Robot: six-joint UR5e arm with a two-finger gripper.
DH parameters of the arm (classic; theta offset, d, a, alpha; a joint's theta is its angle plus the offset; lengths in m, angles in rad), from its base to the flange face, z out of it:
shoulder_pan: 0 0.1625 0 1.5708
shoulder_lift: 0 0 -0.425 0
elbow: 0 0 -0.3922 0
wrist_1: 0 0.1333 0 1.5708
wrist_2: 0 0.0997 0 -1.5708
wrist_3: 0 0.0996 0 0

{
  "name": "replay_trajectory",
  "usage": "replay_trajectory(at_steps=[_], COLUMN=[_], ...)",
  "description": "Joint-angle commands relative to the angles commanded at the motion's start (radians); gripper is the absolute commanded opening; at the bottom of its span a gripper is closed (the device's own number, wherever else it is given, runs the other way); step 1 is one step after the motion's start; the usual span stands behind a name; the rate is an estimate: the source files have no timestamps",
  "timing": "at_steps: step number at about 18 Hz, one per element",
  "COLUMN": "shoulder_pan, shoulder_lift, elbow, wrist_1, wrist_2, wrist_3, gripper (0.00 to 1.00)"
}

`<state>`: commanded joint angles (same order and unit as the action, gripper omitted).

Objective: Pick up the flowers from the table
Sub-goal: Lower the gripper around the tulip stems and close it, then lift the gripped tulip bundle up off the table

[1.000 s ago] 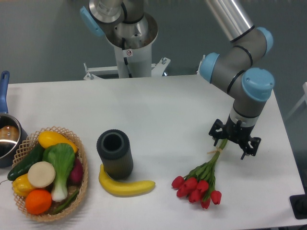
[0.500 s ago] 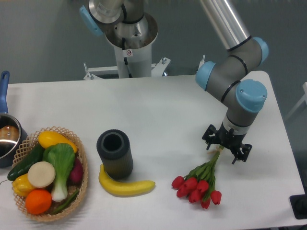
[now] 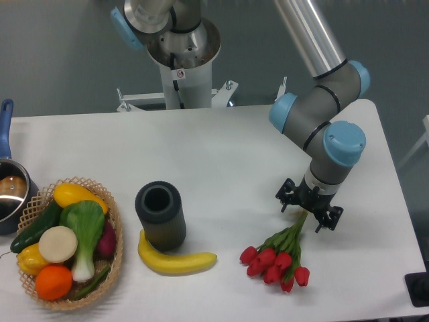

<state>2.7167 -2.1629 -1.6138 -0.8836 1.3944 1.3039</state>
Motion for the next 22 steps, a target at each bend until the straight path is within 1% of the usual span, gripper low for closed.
replay_trajectory(at_steps=[1, 2, 3, 5, 8, 9, 12, 14, 16, 17, 19, 22], shoulder_pan=[-0.002, -0.002, -0.002, -0.002, -0.003, -0.003, -0.003, -0.003, -0.003, -0.003, -0.003, -0.003], shoulder_lift=[0.000, -0.002, -0.005, -0.008, -0.008, -0.008, -0.008, -0.006, -0.006, -0.006, -0.006, -0.003], elbow=[0.000, 0.000, 0.002, 0.003, 0.002, 0.002, 0.003, 0.003, 0.003, 0.003, 0.003, 0.003], wrist_1=[0.003, 0.003, 0.003, 0.011, 0.014, 0.014, 0.015, 0.015, 0.015, 0.015, 0.015, 0.015], wrist_2=[0.000, 0.000, 0.000, 0.000, 0.002, 0.002, 0.002, 0.002, 0.002, 0.002, 0.002, 0.002], wrist_3=[0.000, 0.000, 0.000, 0.000, -0.002, -0.002, -0.003, -0.006, -0.006, -0.008, -0.006, -0.006], gripper=[0.73, 0.70, 0.70, 0.63, 0.59, 0.55, 0.40, 0.33, 0.31, 0.26, 0.21, 0.21])
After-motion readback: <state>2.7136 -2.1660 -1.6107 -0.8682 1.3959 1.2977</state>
